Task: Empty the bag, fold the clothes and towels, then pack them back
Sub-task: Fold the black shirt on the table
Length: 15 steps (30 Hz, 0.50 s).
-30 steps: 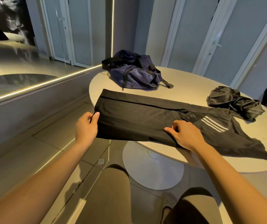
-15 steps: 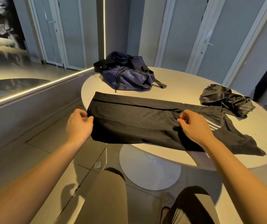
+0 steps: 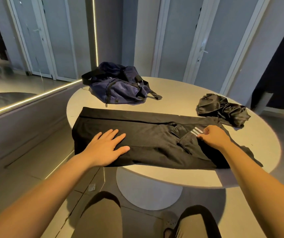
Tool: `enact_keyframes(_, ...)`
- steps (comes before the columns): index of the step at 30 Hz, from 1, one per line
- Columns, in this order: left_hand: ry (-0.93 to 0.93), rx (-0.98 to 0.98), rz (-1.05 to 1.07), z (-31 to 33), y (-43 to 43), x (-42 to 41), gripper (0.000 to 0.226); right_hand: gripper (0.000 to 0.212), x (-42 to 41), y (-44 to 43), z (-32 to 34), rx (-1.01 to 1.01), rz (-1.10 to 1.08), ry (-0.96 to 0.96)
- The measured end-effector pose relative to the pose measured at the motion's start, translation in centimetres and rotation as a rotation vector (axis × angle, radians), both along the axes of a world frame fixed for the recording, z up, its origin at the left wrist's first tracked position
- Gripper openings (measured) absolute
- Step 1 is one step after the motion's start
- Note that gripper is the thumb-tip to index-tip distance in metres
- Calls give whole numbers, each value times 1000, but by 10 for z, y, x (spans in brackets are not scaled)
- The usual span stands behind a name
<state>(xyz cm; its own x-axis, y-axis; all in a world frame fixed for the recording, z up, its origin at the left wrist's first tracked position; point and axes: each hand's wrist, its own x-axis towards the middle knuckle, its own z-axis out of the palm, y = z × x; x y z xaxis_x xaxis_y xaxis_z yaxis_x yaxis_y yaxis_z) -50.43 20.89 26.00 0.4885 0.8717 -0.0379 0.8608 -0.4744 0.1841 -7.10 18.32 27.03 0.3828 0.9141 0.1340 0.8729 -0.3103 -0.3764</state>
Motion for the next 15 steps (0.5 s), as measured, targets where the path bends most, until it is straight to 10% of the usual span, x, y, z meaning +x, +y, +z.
enact_keyframes(8, -9, -8, 0, 0, 0, 1, 127, 30, 8, 5, 7, 108, -167, 102)
enact_keyframes(15, -61, 73, 47, -1, 1, 2, 54, 20, 16, 5, 9, 337, -389, 184)
